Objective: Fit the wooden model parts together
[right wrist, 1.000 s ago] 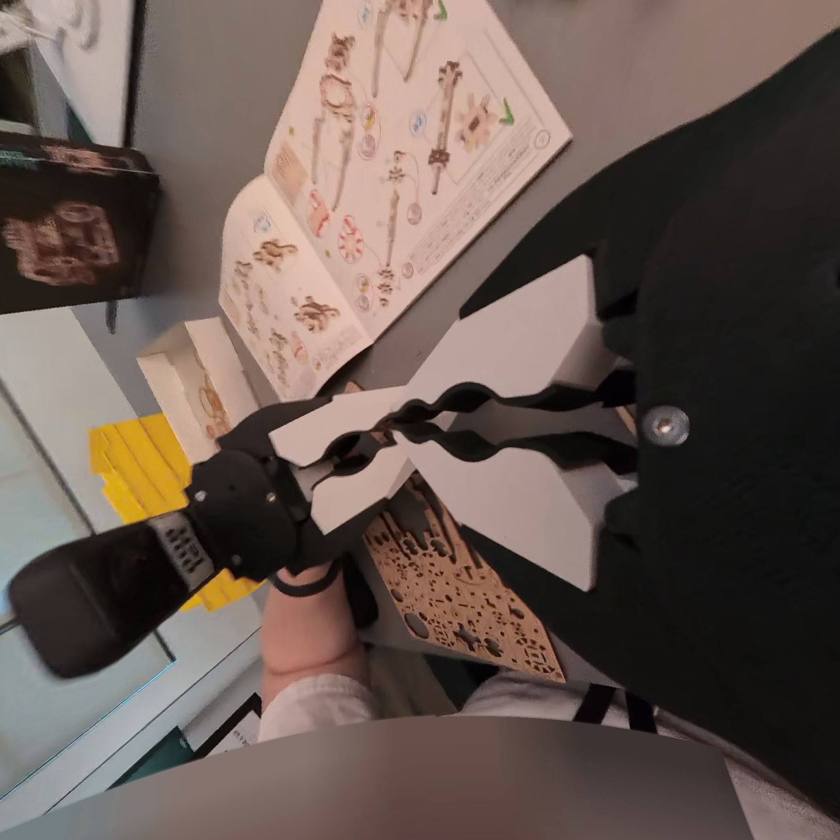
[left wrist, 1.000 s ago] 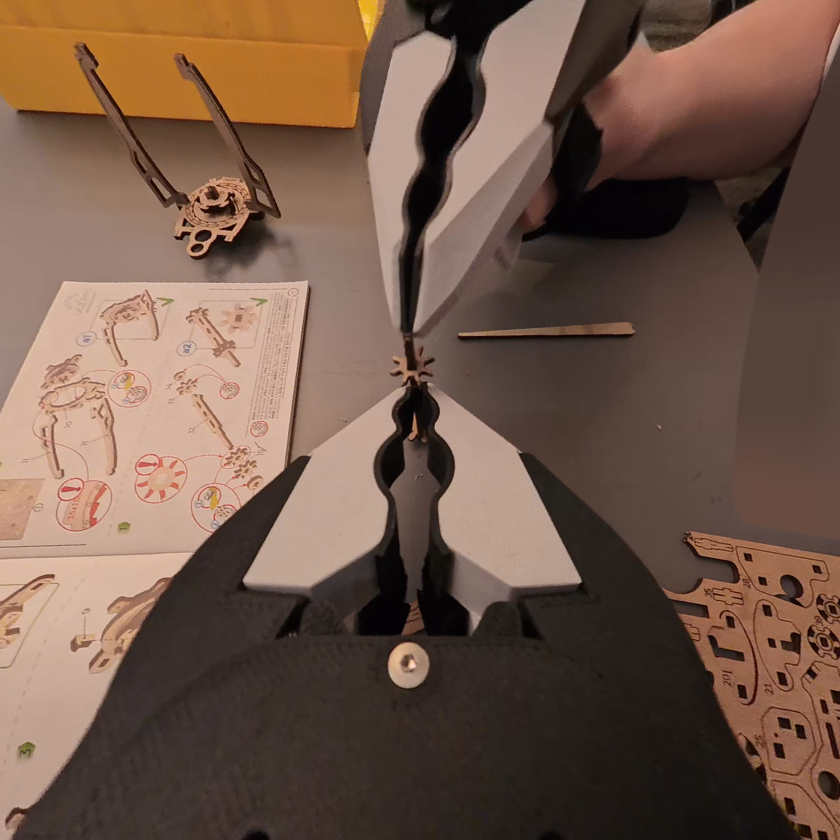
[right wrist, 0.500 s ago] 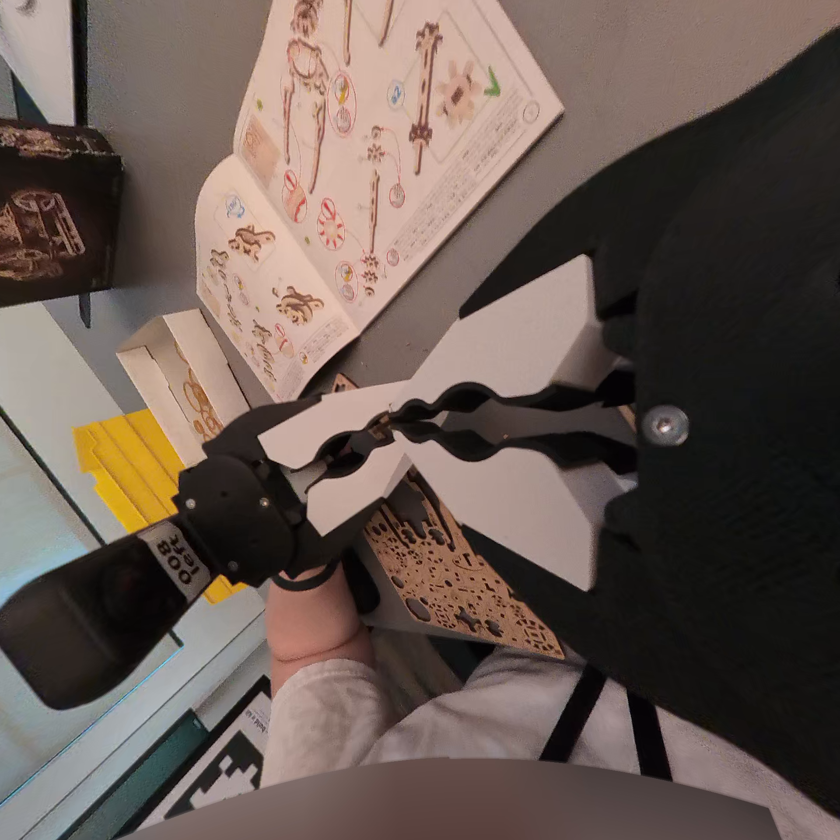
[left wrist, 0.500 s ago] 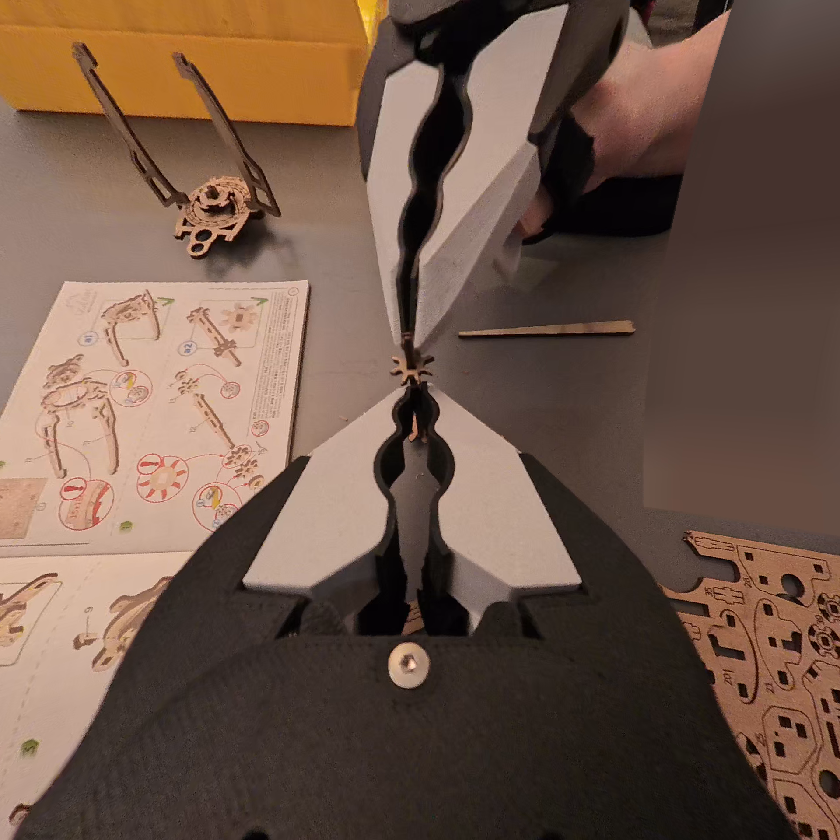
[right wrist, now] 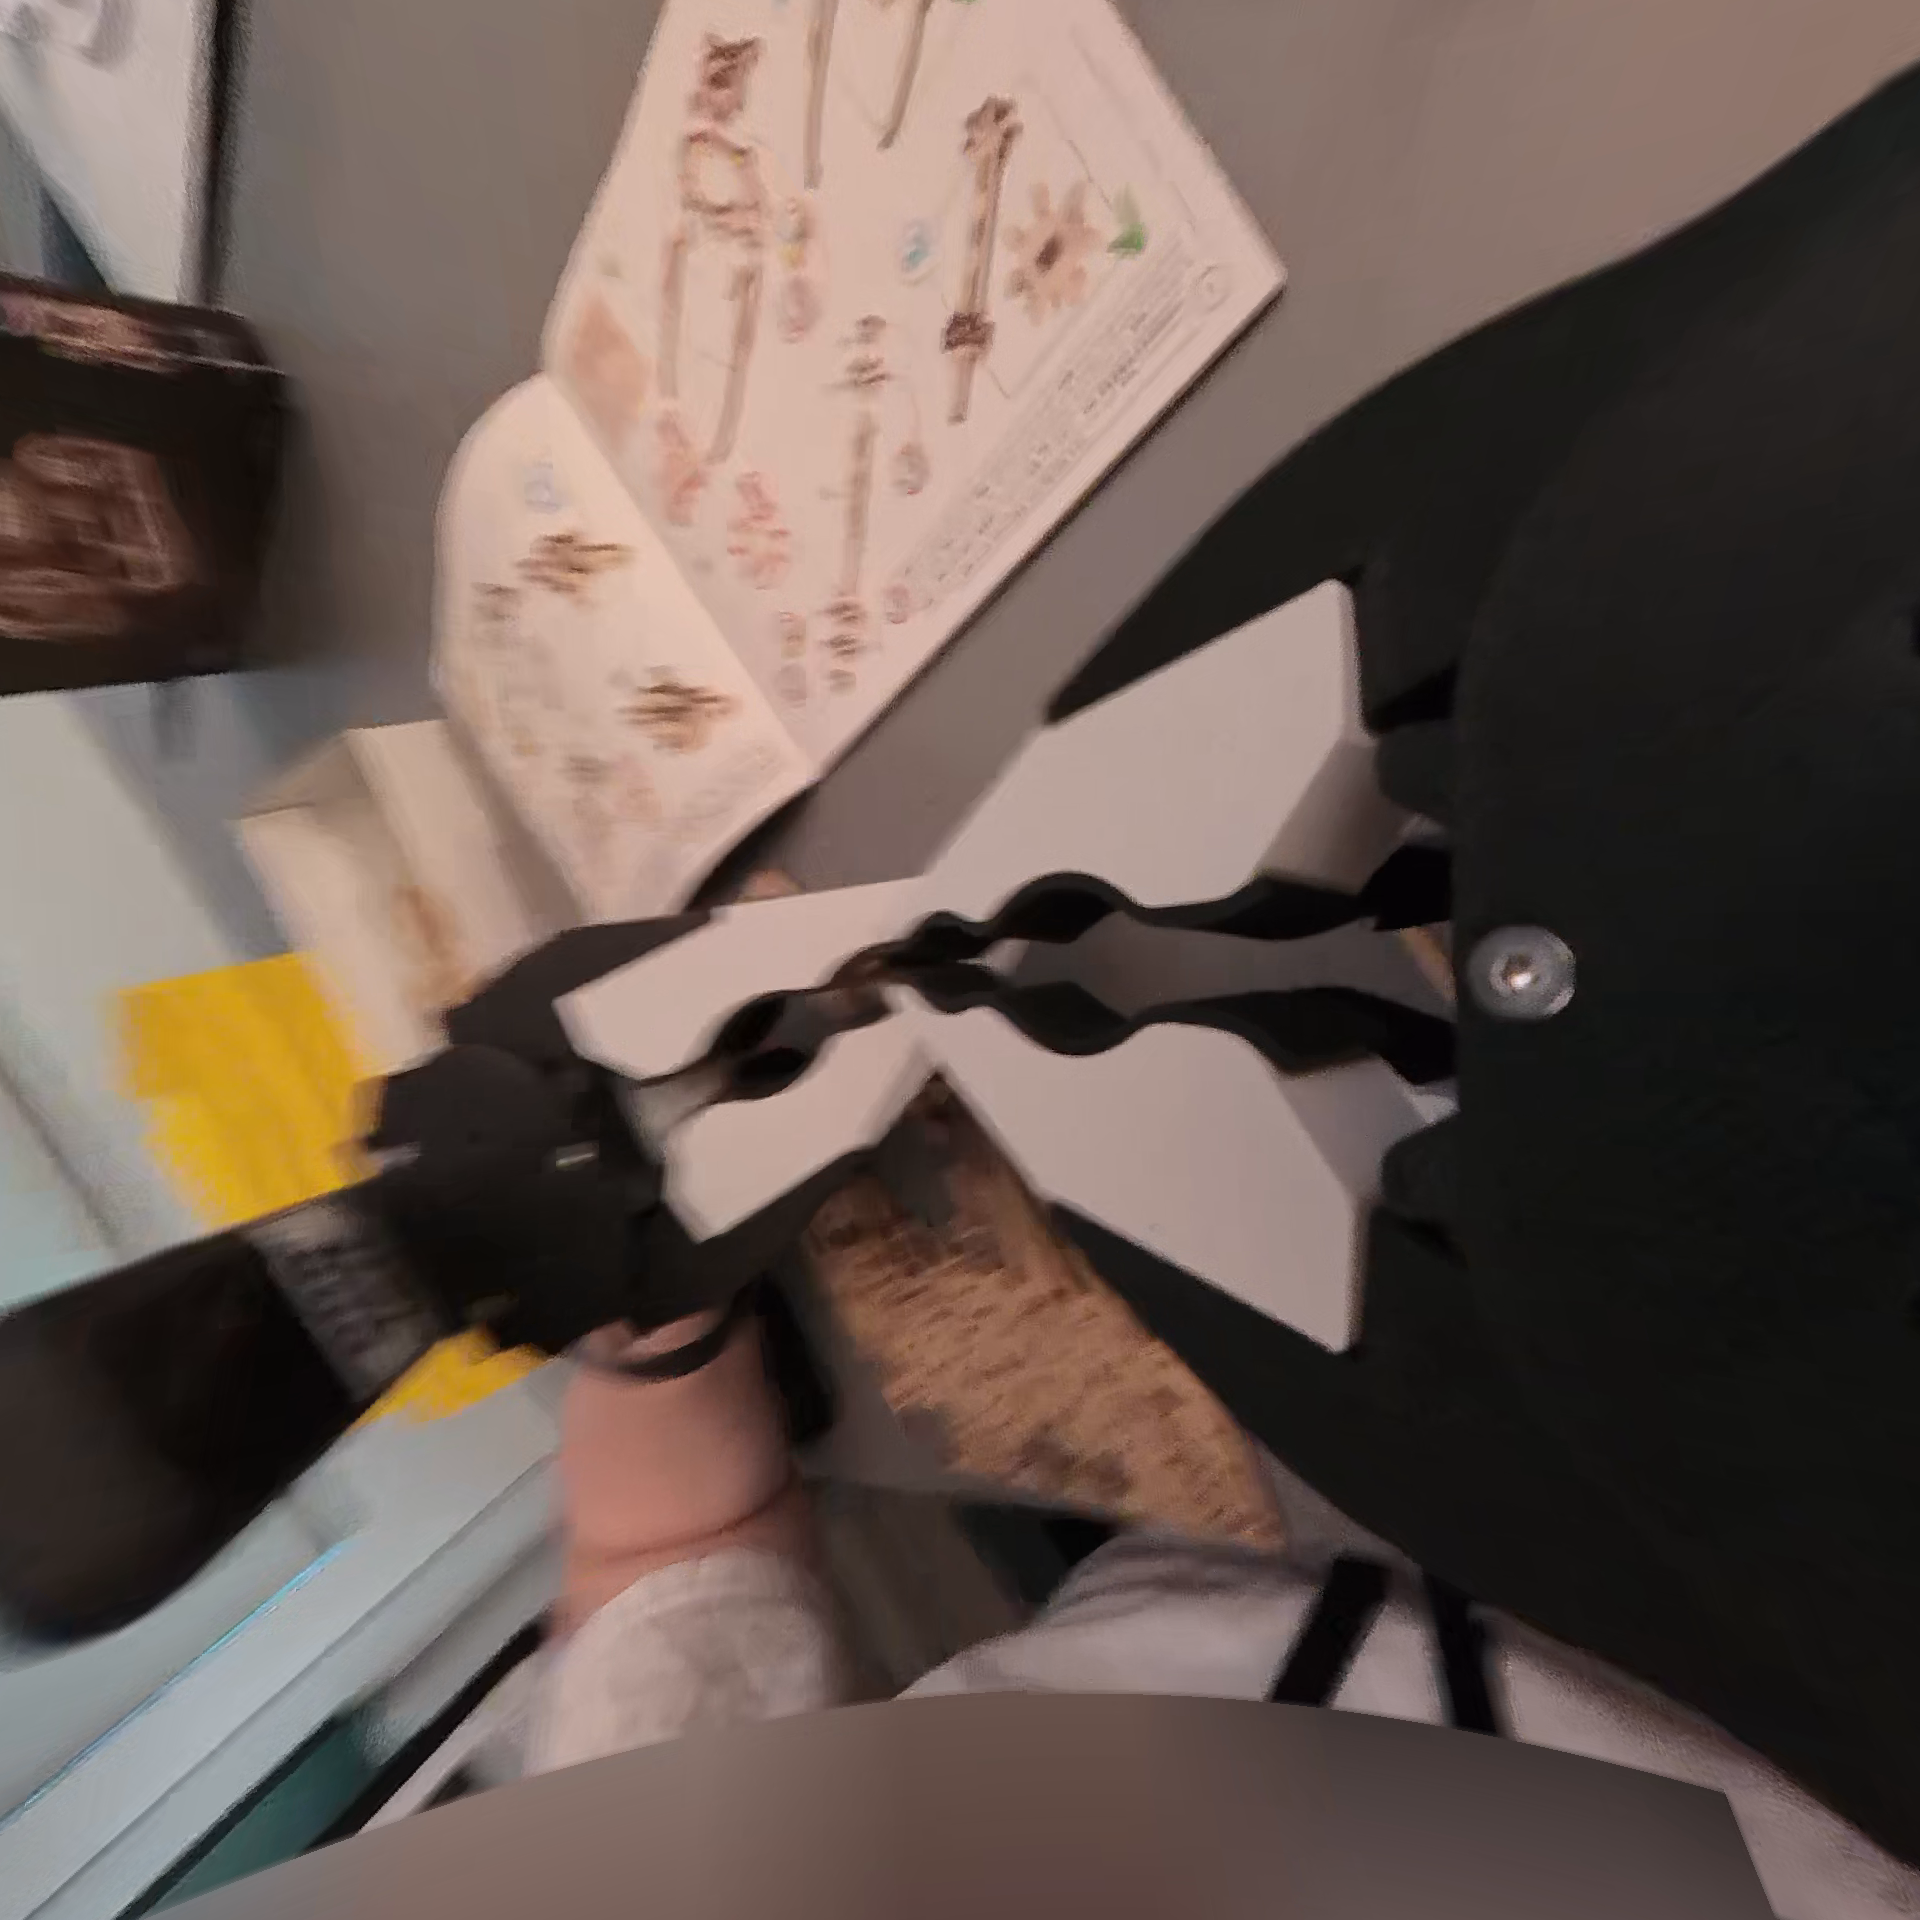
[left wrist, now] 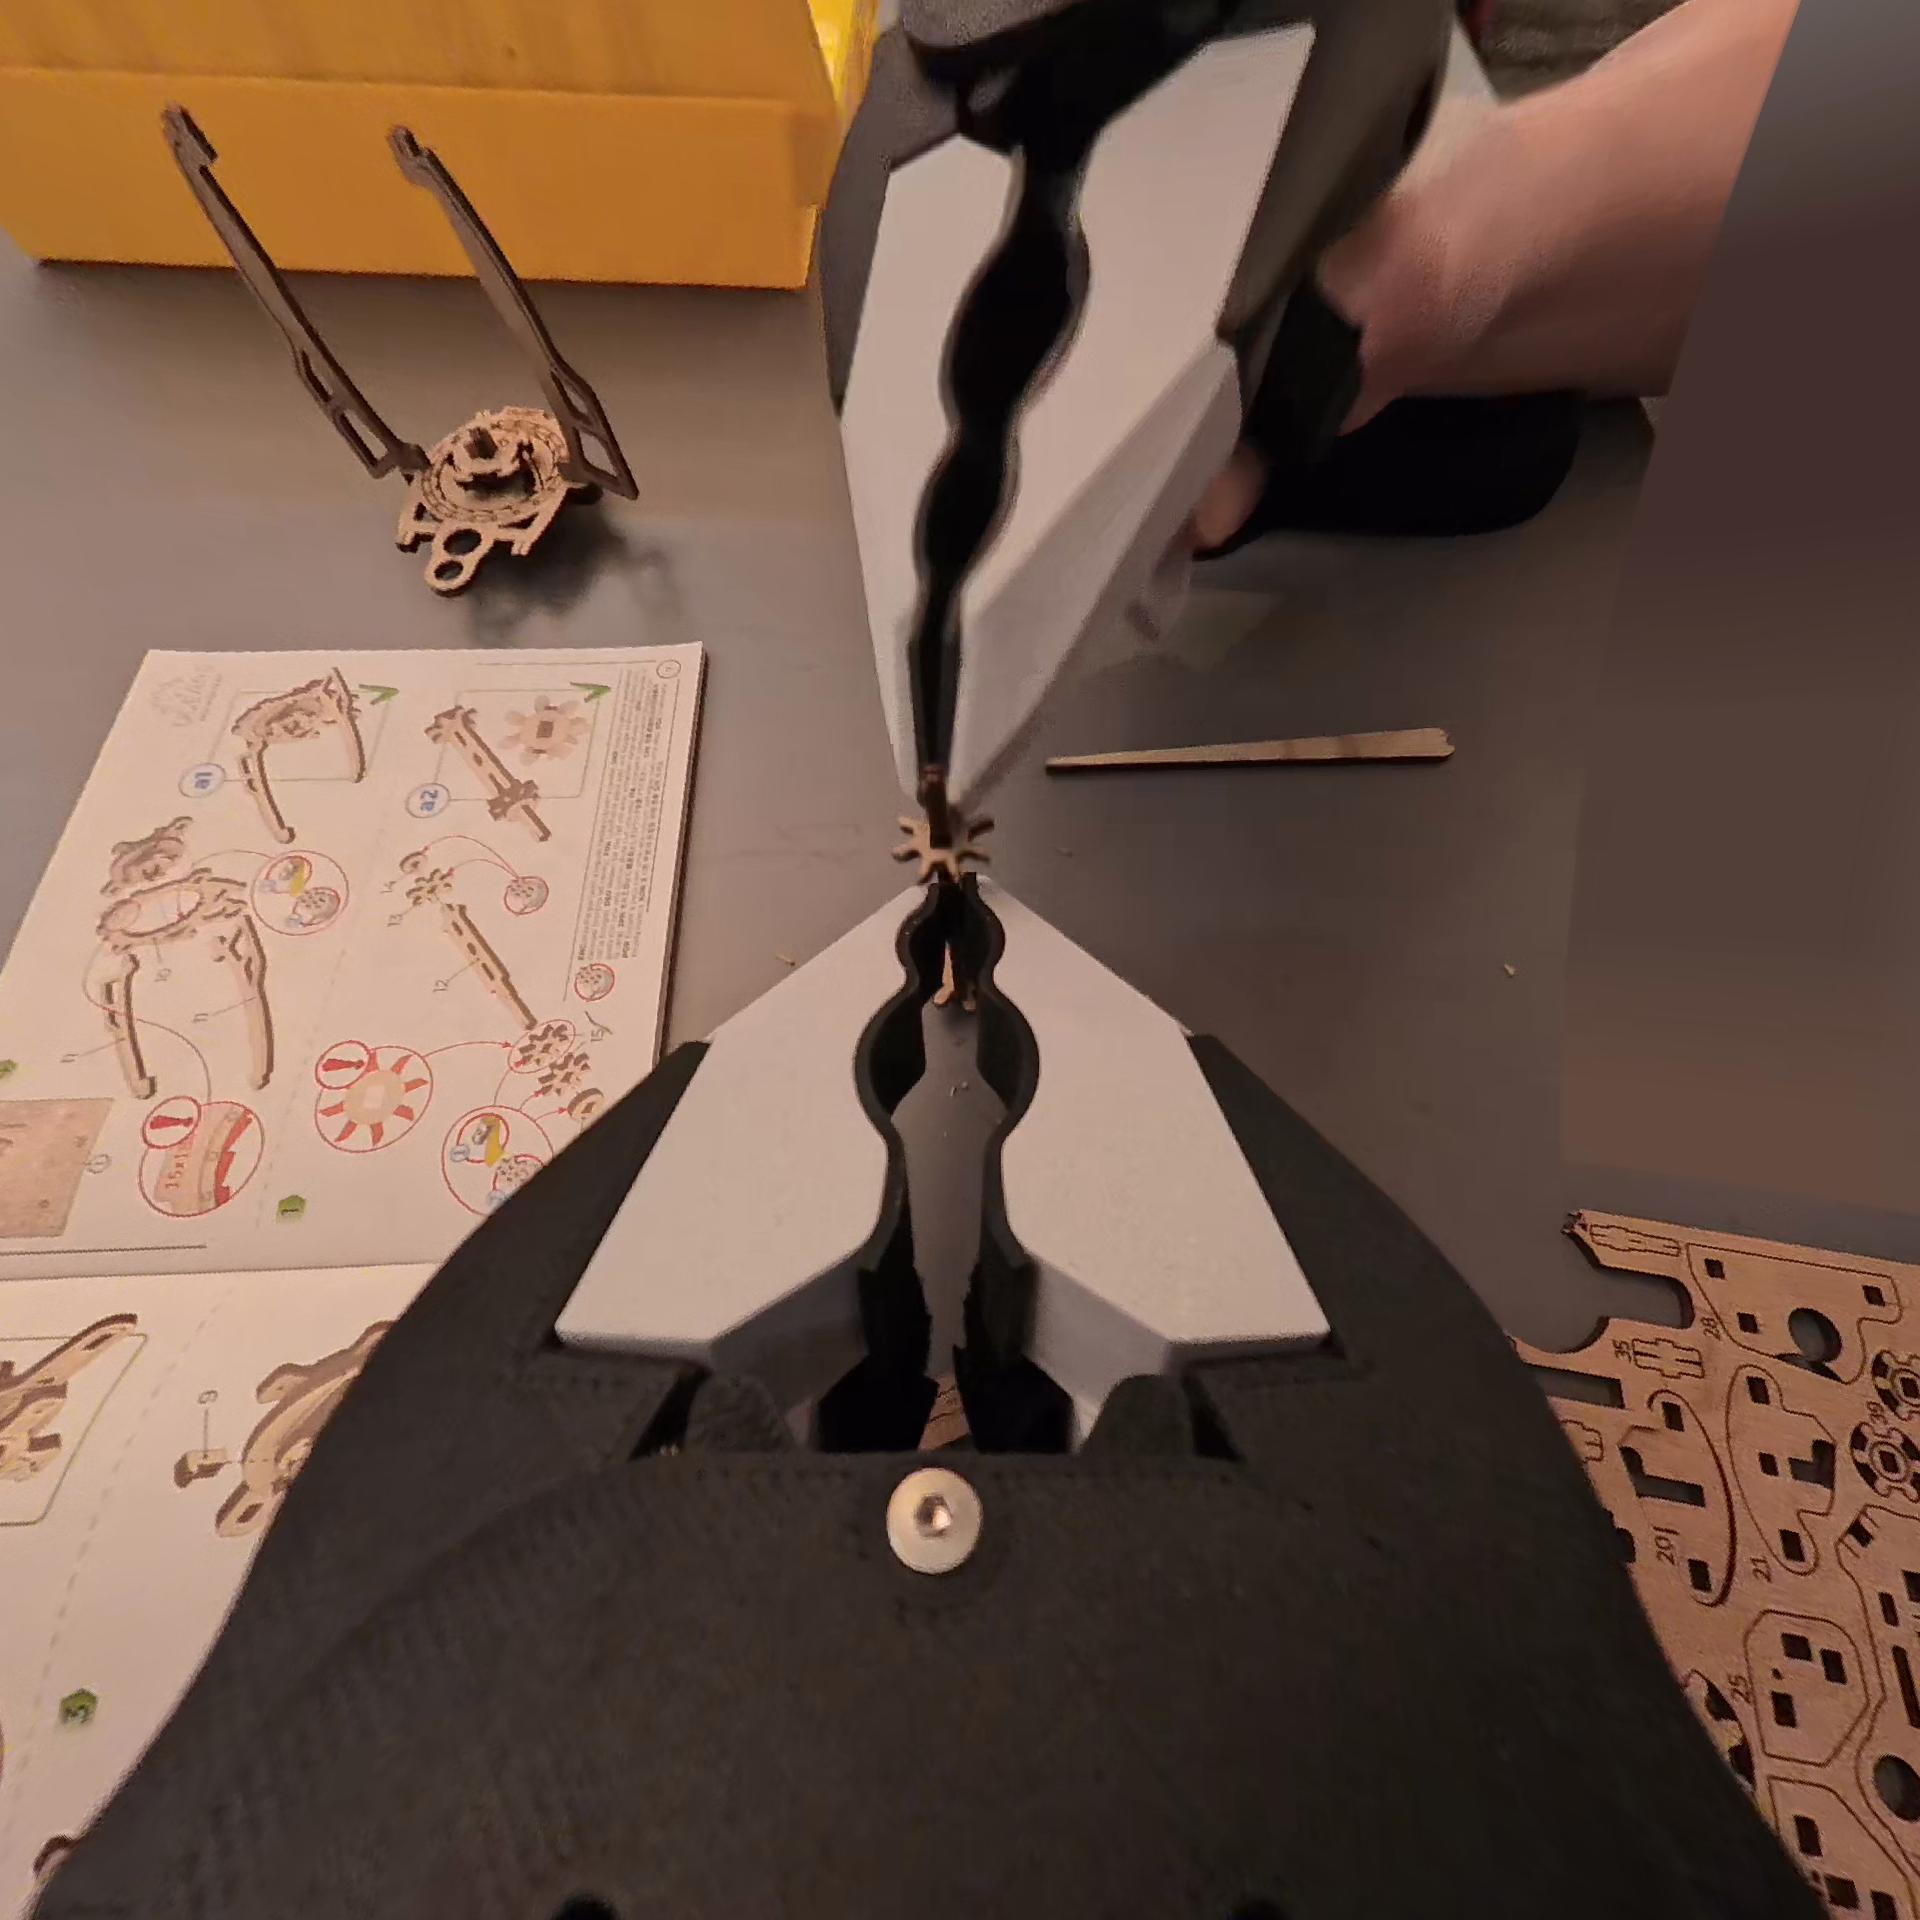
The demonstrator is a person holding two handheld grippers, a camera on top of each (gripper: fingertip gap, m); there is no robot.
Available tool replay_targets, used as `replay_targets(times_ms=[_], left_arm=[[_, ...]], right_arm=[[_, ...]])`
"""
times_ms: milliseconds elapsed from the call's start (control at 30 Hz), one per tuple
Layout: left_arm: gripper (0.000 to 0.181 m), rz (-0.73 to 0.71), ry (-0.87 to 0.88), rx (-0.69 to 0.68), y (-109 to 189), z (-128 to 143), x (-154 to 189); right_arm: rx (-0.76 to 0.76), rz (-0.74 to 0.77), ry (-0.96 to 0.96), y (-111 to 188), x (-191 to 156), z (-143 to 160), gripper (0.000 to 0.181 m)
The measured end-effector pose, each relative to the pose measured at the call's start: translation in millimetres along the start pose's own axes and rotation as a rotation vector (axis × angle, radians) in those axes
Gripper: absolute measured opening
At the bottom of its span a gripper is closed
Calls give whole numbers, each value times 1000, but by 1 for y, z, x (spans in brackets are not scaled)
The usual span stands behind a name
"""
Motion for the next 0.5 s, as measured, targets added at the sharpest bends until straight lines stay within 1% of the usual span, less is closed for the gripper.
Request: replay_targets(times_ms=[33, 133, 167, 200, 233, 300, 333, 367, 400, 433, 500], left_arm=[[0, 1, 4, 2, 0, 0, 0], [0, -4, -3, 0, 0, 0, 0], [0, -5, 0, -1, 0, 0, 0], [0, 0, 3, -1, 0, 0, 0], [0, -1, 7, 2, 0, 0, 0], [0, -3, -3, -1, 0, 0, 0], [0, -2, -3, -1, 0, 0, 0], [0, 2, -2, -1, 0, 0, 0], [0, 2, 3, -1, 0, 0, 0], [0, -1, 3, 0, 0, 0, 0], [0, -2, -3, -2, 0, 0, 0]], right_arm=[[9, -31, -70, 1, 1, -2, 0], [42, -8, -11, 6, -5, -11, 0], [-1, 12, -4, 1, -1, -3, 0], [19, -18, -59, 0, 1, -2, 0], [3, -39, -93, 2, 1, -3, 0], [31, -4, -18, 7, -4, -11, 0], [30, 16, 5, 7, -3, -10, 0], [-29, 12, -11, 2, 1, 1, 1], [9, -31, -94, 2, 1, -2, 0], [1, -34, -101, 4, 2, -4, 0], [40, -11, -26, 9, -4, -13, 0]])
Point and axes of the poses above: each gripper's, where its closed fingertips meet, y back along the fingers, z out of its underside, x = y × z across the jaws, the point moved 3 cm from there along y, back along the fingers, and after that the axes turned 1 degree about -x, right-handed, at the moved point
